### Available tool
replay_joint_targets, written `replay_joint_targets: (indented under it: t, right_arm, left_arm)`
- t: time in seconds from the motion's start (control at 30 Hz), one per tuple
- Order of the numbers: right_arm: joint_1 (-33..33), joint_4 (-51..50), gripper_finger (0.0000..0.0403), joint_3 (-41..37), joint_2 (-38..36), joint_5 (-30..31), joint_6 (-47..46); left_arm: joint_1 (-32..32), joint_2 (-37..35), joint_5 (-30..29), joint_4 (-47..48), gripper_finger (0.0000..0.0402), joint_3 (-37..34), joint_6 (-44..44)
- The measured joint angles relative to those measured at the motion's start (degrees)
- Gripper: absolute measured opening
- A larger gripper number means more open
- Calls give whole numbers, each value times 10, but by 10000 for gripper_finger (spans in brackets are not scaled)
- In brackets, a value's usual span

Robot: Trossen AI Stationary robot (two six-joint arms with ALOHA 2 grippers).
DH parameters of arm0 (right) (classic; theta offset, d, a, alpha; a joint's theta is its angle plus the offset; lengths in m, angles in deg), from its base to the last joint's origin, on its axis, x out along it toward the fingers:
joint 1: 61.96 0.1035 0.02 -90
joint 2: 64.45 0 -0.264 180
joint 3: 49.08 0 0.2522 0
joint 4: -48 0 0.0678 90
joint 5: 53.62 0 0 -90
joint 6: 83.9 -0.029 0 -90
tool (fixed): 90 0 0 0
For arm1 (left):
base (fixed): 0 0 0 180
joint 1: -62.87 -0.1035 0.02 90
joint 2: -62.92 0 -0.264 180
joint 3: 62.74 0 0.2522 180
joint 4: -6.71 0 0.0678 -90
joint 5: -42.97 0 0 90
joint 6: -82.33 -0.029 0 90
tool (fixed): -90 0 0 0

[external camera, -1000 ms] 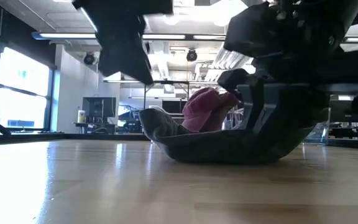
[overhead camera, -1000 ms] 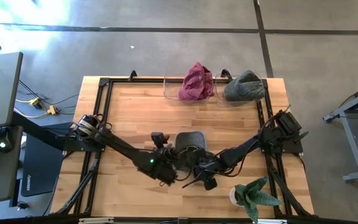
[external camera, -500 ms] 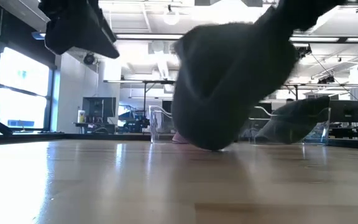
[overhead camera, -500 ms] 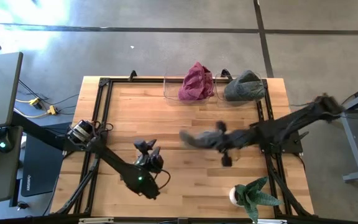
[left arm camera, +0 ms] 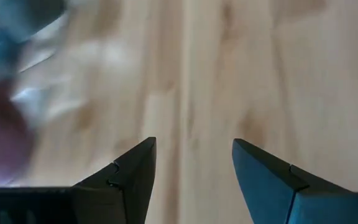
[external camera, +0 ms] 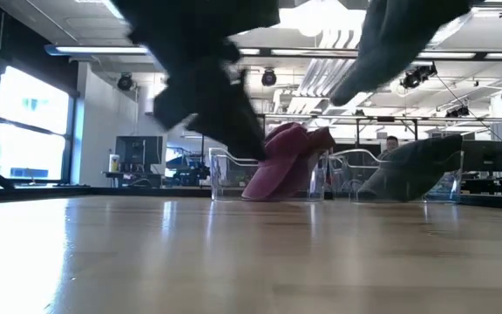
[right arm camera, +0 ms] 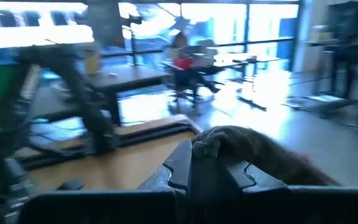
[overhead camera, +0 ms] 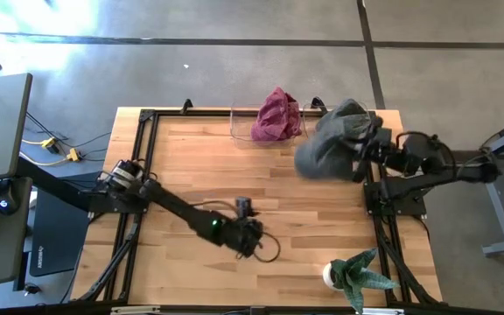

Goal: Pick & Place hat
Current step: Put the black cap into the right transparent bin

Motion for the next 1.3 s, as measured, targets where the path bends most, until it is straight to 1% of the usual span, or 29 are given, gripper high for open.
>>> replay_joint_targets:
  t: [0.07,0.13,0.2,0.3,0.37,0.57,0.73,0.8,1.0,1.1,1.2,1.3]
  right_arm:
    - [-31,-18,27,8,-6,4,15]
    - [-68,-24,27,14,-4,4,31]
    - [-107,-27,27,20,4,3,50]
    - [-175,-35,27,31,28,-12,84]
    - [-225,-40,27,41,50,-38,102]
    - [-375,-59,27,74,124,-159,126]
    - [-469,-71,27,93,184,-238,133]
    - [-494,-77,27,98,204,-250,143]
    - [-545,-76,27,116,238,-255,164]
    - [-565,-80,27,129,243,-252,170]
    - [-581,-84,27,139,242,-254,170]
    - [-596,-96,27,140,243,-278,170]
  left_arm:
    - [-20,10,54,-58,204,0,-22]
    - [-35,12,93,-83,204,-3,-34]
    - [-45,12,119,-108,204,-1,-37]
    - [-51,11,131,-103,204,-1,-34]
    - [-53,11,129,-102,204,-1,-34]
    - [-53,11,128,-104,204,-1,-34]
    - [-53,19,148,-107,204,-1,-34]
    - [-53,25,149,-99,204,-2,-34]
    - [-53,34,164,-109,204,-1,-34]
    - [-53,42,159,-98,204,-3,-34]
    - [-53,41,165,-109,204,0,-34]
    - [-53,51,167,-106,204,-1,-35]
